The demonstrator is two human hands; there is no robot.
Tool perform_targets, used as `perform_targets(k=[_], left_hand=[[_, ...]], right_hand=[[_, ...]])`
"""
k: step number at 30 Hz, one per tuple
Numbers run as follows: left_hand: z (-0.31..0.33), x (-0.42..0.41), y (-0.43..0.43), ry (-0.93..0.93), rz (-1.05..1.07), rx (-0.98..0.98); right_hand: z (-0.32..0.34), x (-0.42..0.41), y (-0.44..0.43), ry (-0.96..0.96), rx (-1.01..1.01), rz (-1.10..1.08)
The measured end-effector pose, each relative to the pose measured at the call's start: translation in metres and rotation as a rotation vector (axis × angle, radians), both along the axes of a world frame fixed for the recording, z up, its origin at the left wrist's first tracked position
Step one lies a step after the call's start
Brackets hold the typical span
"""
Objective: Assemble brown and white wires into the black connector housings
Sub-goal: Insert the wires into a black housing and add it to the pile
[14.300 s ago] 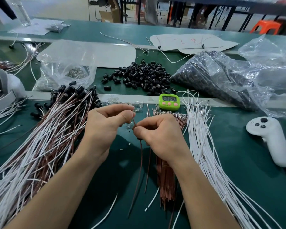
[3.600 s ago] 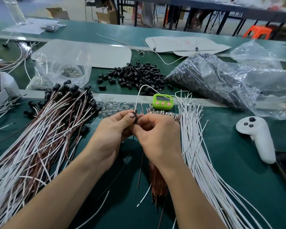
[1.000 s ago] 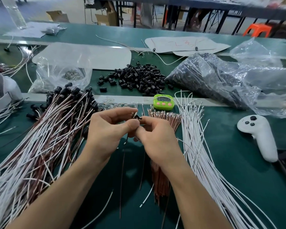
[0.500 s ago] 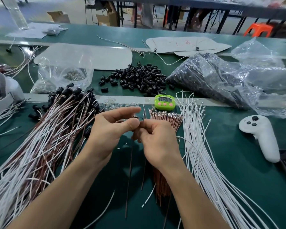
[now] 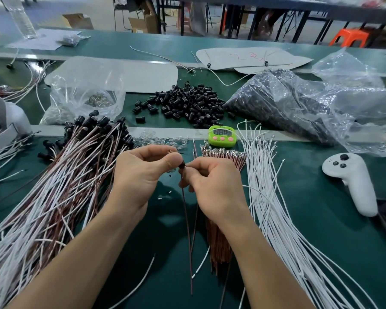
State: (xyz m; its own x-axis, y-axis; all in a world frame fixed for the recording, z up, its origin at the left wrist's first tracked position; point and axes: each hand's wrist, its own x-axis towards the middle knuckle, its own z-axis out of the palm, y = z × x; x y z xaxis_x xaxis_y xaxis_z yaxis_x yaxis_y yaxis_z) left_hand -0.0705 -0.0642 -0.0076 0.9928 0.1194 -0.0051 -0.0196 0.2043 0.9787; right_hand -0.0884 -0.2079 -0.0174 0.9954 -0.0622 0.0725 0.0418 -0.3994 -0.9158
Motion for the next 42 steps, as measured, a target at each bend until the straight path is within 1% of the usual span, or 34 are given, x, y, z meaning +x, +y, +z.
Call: perform_targets(k=[5,10,15,18,21,24,28,36,39,42], left_hand=[[-0.002,0.001,-0.002,0.045,0.019,-0.009],[-0.003,0.001,-0.003,0.138,-0.049,-0.034],[-0.005,0.002,-0.001,0.255,-0.076,-0.160],[-0.004,0.000,0.002,0.257,-0.153,-0.270],[0.000,-0.001,0.003,0.244,-0.211,-0.302],[0.001,0.000,0.004,0.218,-0.193,-0.257],[0.000,0.000,0.002,0.199,-0.145,-0.184],[0.003,-0.001,-0.001,0.189,-0.133,-0.143],[0.003,-0.001,0.000,0.162,-0.117,-0.090],[0.002,0.000,0.001,0.132,-0.106,-0.059]], right_hand=[[-0.002,0.000,0.001,-0.013,0.001,-0.016],[0.000,-0.001,0.000,-0.027,-0.019,-0.070],[0.003,-0.003,-0.001,-0.026,-0.032,-0.100],[0.004,-0.004,-0.002,-0.051,-0.020,-0.124],[0.003,-0.003,-0.003,-0.074,-0.008,-0.137],[0.001,-0.003,-0.001,-0.065,-0.026,-0.134],[-0.003,-0.001,0.000,-0.099,-0.097,-0.154],[-0.008,-0.002,0.002,-0.188,-0.218,-0.135],[-0.007,-0.002,0.002,-0.182,-0.218,-0.121],[-0.006,-0.001,-0.001,-0.123,-0.174,-0.128]])
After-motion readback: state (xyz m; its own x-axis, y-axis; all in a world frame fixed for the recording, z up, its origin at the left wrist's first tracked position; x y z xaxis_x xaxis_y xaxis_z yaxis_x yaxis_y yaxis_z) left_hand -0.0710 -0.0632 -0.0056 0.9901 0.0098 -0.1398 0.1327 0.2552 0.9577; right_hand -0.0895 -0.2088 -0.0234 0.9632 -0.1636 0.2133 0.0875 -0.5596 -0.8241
